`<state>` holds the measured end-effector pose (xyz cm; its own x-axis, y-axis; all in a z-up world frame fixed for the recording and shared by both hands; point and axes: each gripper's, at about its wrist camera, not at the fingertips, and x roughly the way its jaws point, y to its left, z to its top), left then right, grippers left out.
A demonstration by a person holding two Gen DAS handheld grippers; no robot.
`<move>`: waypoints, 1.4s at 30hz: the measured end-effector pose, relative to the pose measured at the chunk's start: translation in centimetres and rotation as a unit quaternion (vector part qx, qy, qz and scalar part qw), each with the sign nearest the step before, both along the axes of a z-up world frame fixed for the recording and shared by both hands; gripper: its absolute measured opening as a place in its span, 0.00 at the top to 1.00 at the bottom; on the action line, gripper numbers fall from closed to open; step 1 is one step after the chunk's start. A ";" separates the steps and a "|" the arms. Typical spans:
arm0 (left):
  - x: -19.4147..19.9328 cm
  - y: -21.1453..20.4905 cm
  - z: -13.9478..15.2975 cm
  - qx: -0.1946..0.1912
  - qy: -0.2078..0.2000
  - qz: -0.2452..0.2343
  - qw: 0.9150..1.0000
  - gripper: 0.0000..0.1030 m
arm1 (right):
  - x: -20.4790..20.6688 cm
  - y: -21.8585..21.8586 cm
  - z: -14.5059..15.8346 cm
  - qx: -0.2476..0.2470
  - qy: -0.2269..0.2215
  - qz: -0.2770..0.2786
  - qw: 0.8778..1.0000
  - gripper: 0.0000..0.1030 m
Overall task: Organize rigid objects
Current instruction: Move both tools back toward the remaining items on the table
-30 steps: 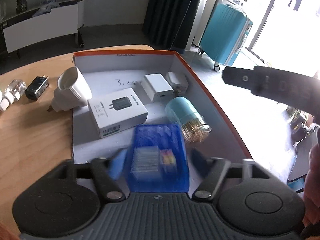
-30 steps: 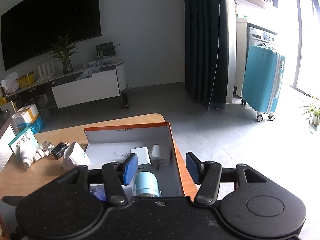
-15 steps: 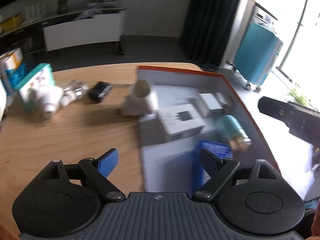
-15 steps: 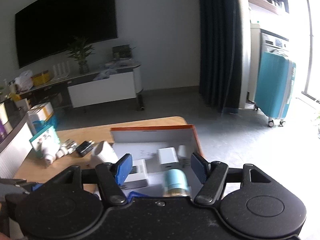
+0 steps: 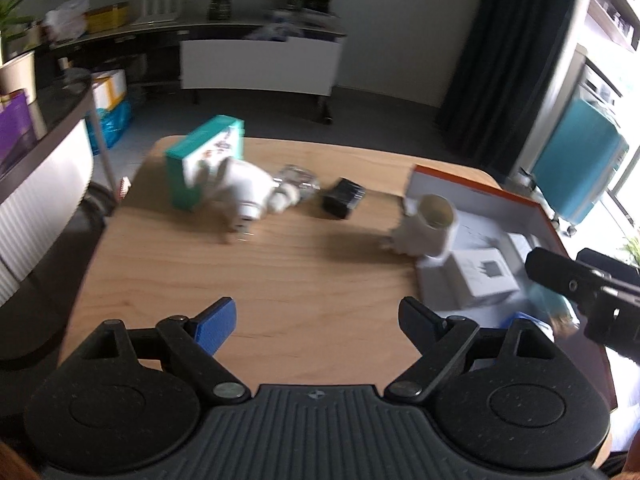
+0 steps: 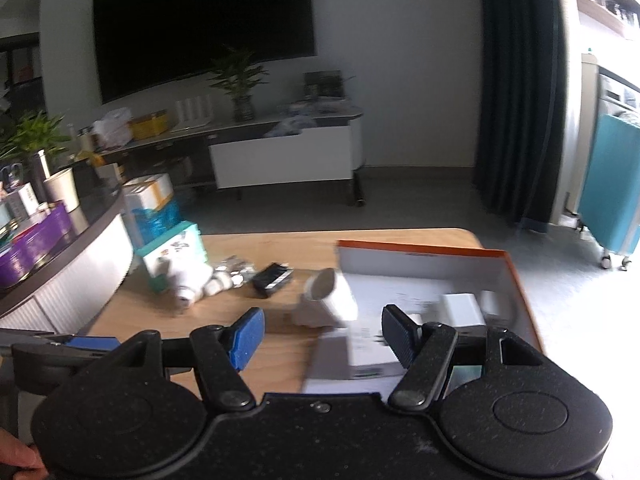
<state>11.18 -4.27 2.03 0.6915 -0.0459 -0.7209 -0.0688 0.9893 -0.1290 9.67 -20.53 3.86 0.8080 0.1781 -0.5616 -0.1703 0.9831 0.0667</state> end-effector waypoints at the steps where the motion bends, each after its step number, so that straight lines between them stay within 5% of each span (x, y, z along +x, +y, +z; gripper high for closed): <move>1: 0.0 0.6 0.0 -0.001 -0.001 0.006 1.000 0.13 | 0.1 0.5 -0.1 0.000 0.001 0.005 1.000 0.24; 23: 1.1 7.4 -0.7 -0.022 0.000 0.075 0.997 0.12 | 2.9 6.6 -1.8 -0.001 0.024 0.046 0.999 0.24; 42: 5.5 8.5 -2.4 -0.039 0.010 0.093 0.995 0.12 | 5.6 7.5 -3.5 -0.004 0.041 0.049 0.998 0.24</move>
